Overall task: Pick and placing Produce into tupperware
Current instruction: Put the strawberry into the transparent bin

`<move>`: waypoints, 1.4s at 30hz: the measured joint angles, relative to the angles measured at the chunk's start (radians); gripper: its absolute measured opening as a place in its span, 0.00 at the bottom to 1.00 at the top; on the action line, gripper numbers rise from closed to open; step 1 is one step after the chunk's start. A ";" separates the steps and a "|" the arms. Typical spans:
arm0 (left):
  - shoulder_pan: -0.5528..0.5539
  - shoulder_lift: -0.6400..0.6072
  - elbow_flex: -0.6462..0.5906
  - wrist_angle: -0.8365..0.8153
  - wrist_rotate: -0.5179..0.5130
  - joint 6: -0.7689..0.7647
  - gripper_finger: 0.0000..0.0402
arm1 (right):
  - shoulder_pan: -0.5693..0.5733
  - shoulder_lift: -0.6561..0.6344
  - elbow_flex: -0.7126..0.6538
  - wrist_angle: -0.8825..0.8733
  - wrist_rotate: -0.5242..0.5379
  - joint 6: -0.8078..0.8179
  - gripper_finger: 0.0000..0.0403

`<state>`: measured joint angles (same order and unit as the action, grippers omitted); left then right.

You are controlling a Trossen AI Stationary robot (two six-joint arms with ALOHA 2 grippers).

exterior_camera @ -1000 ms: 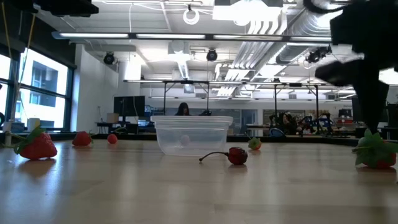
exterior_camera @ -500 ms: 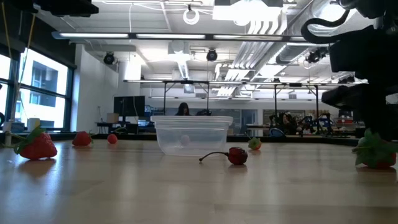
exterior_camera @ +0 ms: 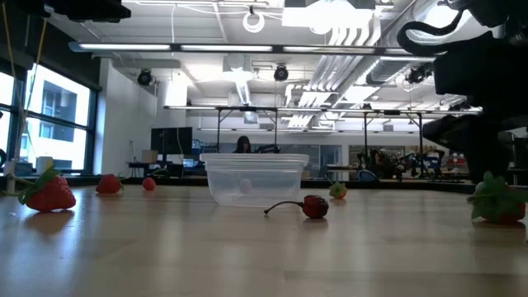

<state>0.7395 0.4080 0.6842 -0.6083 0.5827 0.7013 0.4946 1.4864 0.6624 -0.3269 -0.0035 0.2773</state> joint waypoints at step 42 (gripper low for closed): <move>0.000 0.000 0.000 0.000 0.000 0.000 0.07 | -0.068 0.109 0.061 0.004 -0.023 -0.058 0.43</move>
<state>0.7393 0.4080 0.6842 -0.6083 0.5825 0.7017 0.4263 1.5951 0.7235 -0.3230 -0.0261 0.2188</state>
